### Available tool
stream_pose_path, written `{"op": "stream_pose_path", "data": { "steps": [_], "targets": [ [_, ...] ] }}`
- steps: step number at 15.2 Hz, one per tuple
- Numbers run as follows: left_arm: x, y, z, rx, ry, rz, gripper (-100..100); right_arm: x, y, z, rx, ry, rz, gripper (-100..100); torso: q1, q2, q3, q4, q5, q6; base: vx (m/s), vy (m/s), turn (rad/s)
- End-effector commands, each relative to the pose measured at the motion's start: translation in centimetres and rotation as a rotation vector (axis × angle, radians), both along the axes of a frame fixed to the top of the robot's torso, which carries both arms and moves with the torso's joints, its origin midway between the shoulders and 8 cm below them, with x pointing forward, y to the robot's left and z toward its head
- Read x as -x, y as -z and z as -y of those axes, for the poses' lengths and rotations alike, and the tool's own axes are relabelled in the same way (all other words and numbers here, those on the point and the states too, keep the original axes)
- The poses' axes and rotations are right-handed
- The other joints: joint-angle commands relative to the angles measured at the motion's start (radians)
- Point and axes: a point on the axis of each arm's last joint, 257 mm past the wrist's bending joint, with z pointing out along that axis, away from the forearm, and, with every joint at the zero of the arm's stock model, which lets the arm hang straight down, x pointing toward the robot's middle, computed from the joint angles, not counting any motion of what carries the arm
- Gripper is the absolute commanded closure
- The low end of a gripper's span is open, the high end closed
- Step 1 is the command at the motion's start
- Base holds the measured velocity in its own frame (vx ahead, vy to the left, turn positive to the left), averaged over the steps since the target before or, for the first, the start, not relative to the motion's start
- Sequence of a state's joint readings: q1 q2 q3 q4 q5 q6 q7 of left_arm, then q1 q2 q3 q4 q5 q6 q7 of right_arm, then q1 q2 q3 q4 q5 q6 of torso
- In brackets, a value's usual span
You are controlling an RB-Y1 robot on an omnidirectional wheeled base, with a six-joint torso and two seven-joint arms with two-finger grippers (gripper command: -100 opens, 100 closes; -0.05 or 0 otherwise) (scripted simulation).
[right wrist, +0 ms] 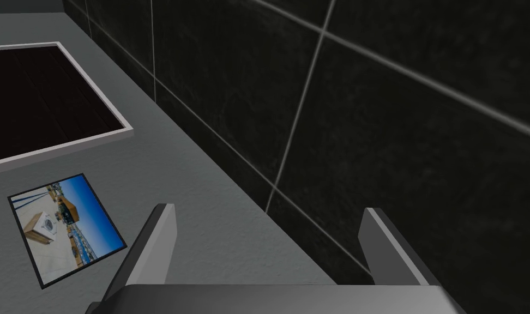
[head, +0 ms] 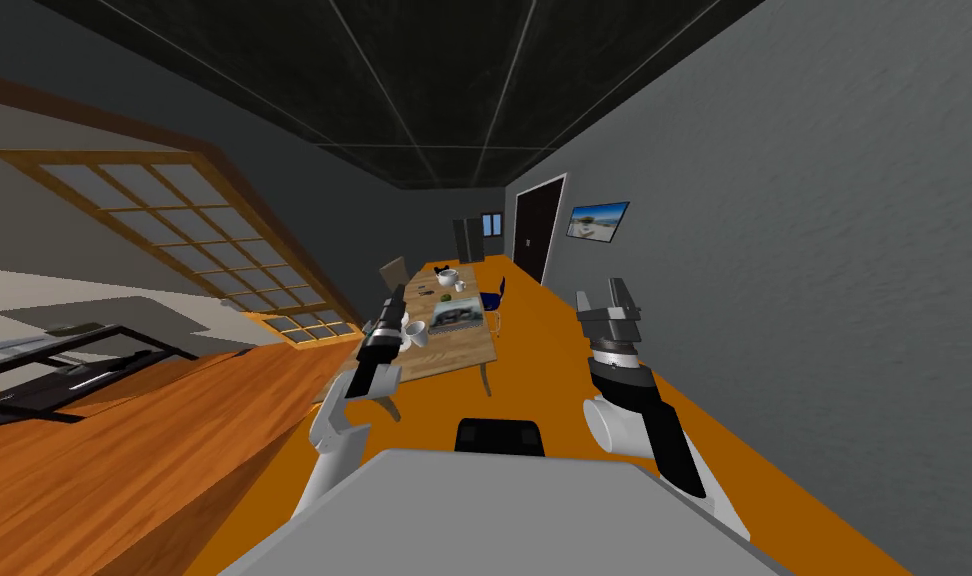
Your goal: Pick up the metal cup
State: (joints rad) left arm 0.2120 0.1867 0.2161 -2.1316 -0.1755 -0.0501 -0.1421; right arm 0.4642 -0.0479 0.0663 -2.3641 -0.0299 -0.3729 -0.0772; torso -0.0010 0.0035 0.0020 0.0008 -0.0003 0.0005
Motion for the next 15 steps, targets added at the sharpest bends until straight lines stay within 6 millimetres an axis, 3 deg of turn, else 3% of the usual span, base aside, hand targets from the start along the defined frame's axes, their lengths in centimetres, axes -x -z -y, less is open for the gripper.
{"op": "stream_pose_path", "data": {
  "steps": [1, 2, 3, 5, 6, 9, 10, 12, 13, 15],
  "targets": [
    [-0.6, 1.0, -1.5, 0.013, -0.038, -0.043, -100, 0.0, 0.0, 0.0, 0.0, 0.0, 0.0, 0, 0.0, 0.0, 0.0, 0.0, 0.0, 0.0, -0.053, -0.03, -0.159],
    [-0.7, 1.1, -1.6, 0.014, -0.04, -0.046, -100, 0.0, 0.0, 0.0, 0.0, 0.0, 0.0, 0, 0.0, 0.0, 0.0, 0.0, 0.0, 0.0, -0.039, -0.016, -0.075],
    [-1.3, 1.6, -3.4, 0.026, -0.079, -0.073, -100, 0.0, 0.0, 0.0, 0.0, 0.0, 0.0, 0, 0.0, 0.0, 0.0, 0.0, 0.0, 0.0, -0.049, -0.017, -0.126],
    [-1.4, 2.1, -3.7, 0.033, -0.089, -0.094, -100, 0.0, 0.0, 0.0, 0.0, 0.0, 0.0, 0, 0.0, 0.0, 0.0, 0.0, 0.0, 0.0, -0.045, -0.021, -0.109],
    [-1.9, 2.4, -5.4, 0.045, -0.123, -0.11, -100, 0.0, 0.0, 0.0, 0.0, 0.0, 0.0, 0, 0.0, 0.0, 0.0, 0.0, 0.0, 0.0, -0.039, -0.026, -0.141],
    [-2.1, 3.3, -5.9, 0.058, -0.139, -0.143, -100, 0.0, 0.0, 0.0, 0.0, 0.0, 0.0, 0, 0.001, 0.0, 0.0, 0.0, 0.0, 0.0, -0.032, -0.013, -0.072],
    [-2.5, 3.7, -7.7, 0.077, -0.175, -0.165, -100, 0.0, 0.0, 0.0, 0.0, 0.0, 0.0, 0, 0.001, -0.001, 0.0, 0.0, 0.0, -0.001, -0.028, -0.011, -0.137],
    [-2.6, 4.6, -8.1, 0.089, -0.188, -0.195, -100, 0.0, 0.0, 0.0, 0.0, 0.0, 0.0, 0, 0.001, -0.001, 0.0, 0.0, 0.0, 0.0, -0.032, -0.009, -0.128],
    [-2.9, 4.9, -9.8, 0.109, -0.221, -0.211, -100, 0.0, 0.0, 0.0, 0.0, 0.0, 0.0, 0, 0.001, -0.001, 0.0, 0.0, 0.0, 0.0, -0.035, -0.011, -0.144],
    [-2.9, 5.9, -10.2, 0.124, -0.237, -0.246, -100, 0.0, 0.0, 0.0, 0.0, 0.0, 0.0, 0, 0.001, -0.001, 0.0, 0.0, 0.0, 0.0, -0.034, -0.006, -0.111]
  ]
}}
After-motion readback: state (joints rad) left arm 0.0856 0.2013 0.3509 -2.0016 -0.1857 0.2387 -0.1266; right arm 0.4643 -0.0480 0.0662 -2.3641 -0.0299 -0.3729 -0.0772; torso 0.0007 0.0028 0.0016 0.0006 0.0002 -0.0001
